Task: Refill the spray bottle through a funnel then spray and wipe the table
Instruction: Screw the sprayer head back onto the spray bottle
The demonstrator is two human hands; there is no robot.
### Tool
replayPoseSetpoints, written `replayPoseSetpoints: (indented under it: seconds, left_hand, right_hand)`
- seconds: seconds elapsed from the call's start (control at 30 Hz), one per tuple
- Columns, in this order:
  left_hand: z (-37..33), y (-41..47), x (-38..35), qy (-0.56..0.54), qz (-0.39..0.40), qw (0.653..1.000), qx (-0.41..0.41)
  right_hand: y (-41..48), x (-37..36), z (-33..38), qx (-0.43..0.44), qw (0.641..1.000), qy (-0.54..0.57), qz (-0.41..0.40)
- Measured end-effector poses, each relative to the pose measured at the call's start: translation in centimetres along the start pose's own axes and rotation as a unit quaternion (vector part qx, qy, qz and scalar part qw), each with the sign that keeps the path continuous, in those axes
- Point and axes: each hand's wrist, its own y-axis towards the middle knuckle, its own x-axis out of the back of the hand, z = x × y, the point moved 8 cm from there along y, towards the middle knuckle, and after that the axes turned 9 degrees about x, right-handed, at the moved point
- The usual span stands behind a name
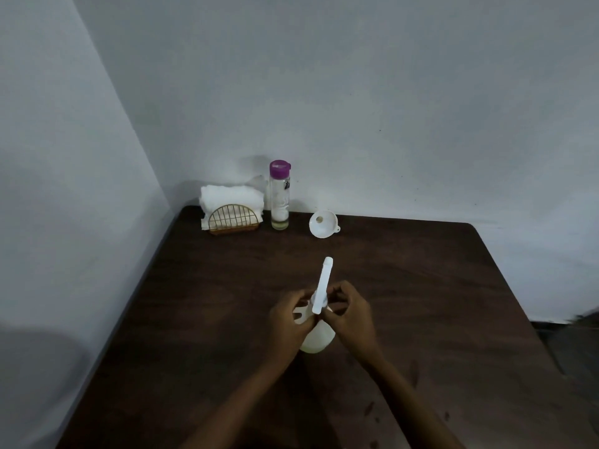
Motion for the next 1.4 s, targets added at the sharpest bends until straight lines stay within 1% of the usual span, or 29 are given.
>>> replayPoseSetpoints:
  seconds: [0.13,0.23,0.33,0.43,0.53,0.57,0.67,0.8,0.9,1.07,1.23,1.4]
  left_hand:
    - [0.2,-0.4,0.1,-0.014,0.004,1.000,-0.011]
    - [-0.2,-0.6,0.1,-0.026,0.010,1.000,-0.009]
    - [-0.4,-1.0,-0.3,-0.036,0.036,0.999,-0.015]
    - [-0.6,-1.5,-0.1,-0.095,0.042,0.994,-0.014]
    - [-1.3,-1.0,0.1,-0.140,0.030,0.990,0.016]
    - [-1.6,-0.7,0.1,-0.142,0.030,0.989,0.023]
    - [-2.4,-0.1,0.6,-0.116,0.012,0.993,0.007]
    - [-2.2,-0.2,0.9,-0.093,0.014,0.996,0.006]
    - [-2.2,-0.2,0.9,-0.091,0.016,0.996,0.002]
    - [-1.5,0.4,0.8,-0.079,0.030,0.996,0.029]
    - [-1.0,0.5,1.3,-0.106,0.022,0.992,0.060]
    - [-1.2,0.5,1.4,-0.081,0.033,0.995,0.038]
  right_hand:
    - [-0.7,-0.3,-0.3,0.016,0.998,-0.042,-0.033]
    - [-0.9,-0.5,-0.7,0.005,0.997,-0.055,-0.046]
    - [-1.2,-0.6,-0.8,0.002,0.996,-0.056,-0.065]
    - [-1.5,-0.8,-0.8,0.011,0.996,-0.056,-0.076]
    - [-1.6,-0.9,-0.9,0.016,0.995,-0.050,-0.086]
    - [-1.6,-0.9,-0.9,0.016,0.995,-0.048,-0.089]
    - [-1.6,-0.7,-0.8,0.011,0.995,-0.041,-0.095]
    - [-1.7,-0.8,-0.9,-0.006,0.995,-0.026,-0.091]
    - [-1.6,-1.0,-1.6,-0.019,0.996,-0.034,-0.086]
    - [-1.3,-1.4,-1.3,-0.003,0.996,-0.046,-0.075]
    - [-1.3,-1.5,-1.5,-0.012,0.997,-0.022,-0.079]
    - [-1.6,-1.5,-2.1,-0.016,0.996,-0.011,-0.092]
